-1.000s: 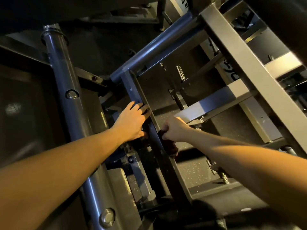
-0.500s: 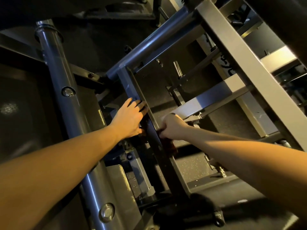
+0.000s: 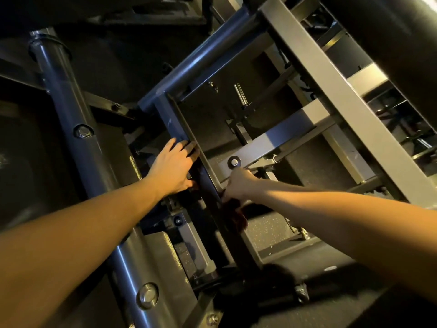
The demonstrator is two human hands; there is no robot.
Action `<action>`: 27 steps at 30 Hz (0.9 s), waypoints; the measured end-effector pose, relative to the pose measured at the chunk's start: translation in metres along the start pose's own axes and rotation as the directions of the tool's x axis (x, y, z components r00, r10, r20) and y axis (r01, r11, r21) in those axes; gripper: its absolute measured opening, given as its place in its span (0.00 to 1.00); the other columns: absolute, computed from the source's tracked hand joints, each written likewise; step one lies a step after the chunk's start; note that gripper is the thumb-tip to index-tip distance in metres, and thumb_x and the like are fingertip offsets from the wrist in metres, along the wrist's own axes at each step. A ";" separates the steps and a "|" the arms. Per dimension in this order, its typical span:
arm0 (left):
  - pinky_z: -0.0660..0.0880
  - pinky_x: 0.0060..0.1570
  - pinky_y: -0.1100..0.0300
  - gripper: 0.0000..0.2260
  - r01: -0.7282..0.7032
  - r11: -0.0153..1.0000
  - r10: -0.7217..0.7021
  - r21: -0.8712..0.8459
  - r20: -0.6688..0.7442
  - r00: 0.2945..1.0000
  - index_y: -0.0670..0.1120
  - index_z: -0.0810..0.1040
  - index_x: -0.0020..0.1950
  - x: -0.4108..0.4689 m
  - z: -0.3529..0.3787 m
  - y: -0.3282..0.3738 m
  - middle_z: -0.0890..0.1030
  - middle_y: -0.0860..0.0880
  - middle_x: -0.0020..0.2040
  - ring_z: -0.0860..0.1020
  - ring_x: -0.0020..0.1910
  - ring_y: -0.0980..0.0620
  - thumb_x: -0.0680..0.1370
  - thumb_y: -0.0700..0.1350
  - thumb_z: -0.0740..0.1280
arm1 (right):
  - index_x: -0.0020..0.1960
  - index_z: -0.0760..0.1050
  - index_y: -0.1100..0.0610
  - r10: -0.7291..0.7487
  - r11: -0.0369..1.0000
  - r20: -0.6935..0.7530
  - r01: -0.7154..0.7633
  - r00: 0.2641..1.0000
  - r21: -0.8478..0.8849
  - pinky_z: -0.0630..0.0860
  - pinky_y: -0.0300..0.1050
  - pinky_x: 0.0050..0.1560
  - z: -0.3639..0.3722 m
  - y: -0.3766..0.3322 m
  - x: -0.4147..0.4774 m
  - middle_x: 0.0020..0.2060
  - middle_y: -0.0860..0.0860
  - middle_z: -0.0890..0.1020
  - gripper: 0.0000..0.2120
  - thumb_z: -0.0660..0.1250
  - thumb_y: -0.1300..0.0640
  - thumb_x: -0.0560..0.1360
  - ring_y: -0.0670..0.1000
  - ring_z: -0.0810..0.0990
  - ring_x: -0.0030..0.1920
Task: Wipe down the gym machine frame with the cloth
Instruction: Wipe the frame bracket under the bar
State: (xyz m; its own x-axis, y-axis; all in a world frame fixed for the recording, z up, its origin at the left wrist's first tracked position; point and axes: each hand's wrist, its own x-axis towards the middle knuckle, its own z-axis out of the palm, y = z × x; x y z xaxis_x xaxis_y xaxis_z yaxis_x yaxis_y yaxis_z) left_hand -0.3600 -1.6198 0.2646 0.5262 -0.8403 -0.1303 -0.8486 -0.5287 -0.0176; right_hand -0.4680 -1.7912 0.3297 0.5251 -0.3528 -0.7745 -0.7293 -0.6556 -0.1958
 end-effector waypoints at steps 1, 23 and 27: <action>0.51 0.79 0.43 0.42 0.000 1.000 0.000 0.000 -0.001 1.000 0.50 0.59 0.82 0.000 -0.001 0.000 0.60 0.45 0.82 0.58 0.80 0.44 0.74 0.69 0.66 | 0.54 0.77 0.58 0.082 0.996 0.070 -0.079 0.994 -0.041 0.80 0.42 0.42 0.002 0.007 -0.007 0.47 0.53 0.82 0.12 0.75 0.60 0.74 0.50 0.83 0.44; 0.51 0.80 0.43 0.42 -0.007 1.000 0.008 -0.022 0.018 1.000 0.49 0.58 0.82 0.000 -0.006 0.001 0.58 0.44 0.82 0.57 0.80 0.43 0.75 0.69 0.65 | 0.47 0.76 0.51 0.057 0.941 0.306 0.051 0.950 -0.336 0.75 0.42 0.43 0.012 0.053 -0.023 0.47 0.50 0.79 0.10 0.76 0.61 0.73 0.49 0.79 0.48; 0.50 0.80 0.43 0.43 0.001 1.000 -0.001 -0.007 0.024 1.000 0.49 0.58 0.82 0.001 -0.003 0.002 0.57 0.45 0.82 0.57 0.80 0.43 0.75 0.70 0.66 | 0.53 0.78 0.54 -0.112 0.986 0.092 0.122 0.989 -0.114 0.80 0.44 0.47 0.007 0.043 -0.017 0.51 0.52 0.80 0.08 0.73 0.61 0.75 0.50 0.81 0.50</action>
State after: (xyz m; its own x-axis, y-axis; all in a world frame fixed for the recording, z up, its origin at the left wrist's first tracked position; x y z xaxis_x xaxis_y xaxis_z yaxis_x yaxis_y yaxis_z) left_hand -0.3610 -1.6222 0.2679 0.5255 -0.8367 -0.1538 -0.8477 -0.5304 -0.0109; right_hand -0.5112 -1.8085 0.3309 0.5606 -0.2146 -0.7998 -0.6052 -0.7654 -0.2188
